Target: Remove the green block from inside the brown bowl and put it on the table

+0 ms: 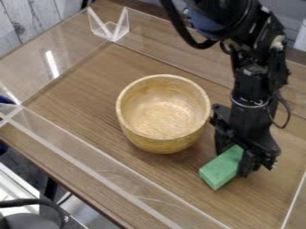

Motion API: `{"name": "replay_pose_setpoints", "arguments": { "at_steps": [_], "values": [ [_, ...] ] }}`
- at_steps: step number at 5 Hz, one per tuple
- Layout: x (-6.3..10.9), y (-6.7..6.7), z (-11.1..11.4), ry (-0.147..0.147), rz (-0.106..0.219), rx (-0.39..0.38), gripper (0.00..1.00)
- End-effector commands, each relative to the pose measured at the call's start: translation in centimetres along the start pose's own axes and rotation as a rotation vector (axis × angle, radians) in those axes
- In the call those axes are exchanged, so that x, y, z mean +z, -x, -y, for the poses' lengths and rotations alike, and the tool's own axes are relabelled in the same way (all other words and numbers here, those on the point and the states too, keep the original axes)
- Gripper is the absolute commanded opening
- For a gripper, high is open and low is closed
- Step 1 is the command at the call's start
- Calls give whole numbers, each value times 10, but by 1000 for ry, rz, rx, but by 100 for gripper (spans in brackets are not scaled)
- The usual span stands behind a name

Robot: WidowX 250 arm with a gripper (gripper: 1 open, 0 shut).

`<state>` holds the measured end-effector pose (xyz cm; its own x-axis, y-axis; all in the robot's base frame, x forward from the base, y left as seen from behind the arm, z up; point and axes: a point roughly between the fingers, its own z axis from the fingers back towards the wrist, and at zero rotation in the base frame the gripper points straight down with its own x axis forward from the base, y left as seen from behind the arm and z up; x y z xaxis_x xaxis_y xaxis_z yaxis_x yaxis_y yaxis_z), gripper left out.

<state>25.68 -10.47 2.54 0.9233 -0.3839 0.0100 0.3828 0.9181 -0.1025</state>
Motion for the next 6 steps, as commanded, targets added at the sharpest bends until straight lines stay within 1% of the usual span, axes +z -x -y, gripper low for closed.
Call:
{"name": "replay_pose_setpoints", "arguments": {
  "at_steps": [1, 2, 3, 6],
  "values": [
    [16, -9, 0, -7, 62, -4, 0],
    [20, -8, 0, -9, 72, 0, 0],
    [26, -8, -1, -7, 71, 6, 100],
    [52, -8, -3, -29, 101, 21, 100]
  ]
}}
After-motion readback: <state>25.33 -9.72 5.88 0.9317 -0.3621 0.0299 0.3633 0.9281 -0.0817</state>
